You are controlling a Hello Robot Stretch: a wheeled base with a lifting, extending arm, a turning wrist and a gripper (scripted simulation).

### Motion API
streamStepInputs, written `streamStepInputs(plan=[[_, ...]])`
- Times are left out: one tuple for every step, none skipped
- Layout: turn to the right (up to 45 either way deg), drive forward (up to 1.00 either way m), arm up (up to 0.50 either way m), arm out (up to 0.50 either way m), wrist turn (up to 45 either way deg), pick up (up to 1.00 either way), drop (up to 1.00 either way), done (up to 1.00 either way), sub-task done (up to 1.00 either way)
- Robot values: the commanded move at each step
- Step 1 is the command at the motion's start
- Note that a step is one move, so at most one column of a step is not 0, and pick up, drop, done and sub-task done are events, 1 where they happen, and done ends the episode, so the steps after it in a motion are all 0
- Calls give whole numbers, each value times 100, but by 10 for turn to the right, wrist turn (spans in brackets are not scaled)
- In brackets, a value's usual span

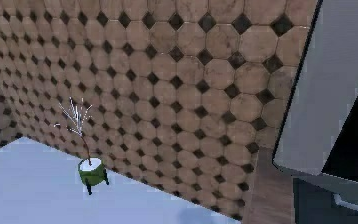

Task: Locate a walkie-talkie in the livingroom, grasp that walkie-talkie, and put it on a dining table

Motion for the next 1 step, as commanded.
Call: streamStepInputs(plan=[[-210, 0, 0, 0, 0, 0, 0, 0, 0]])
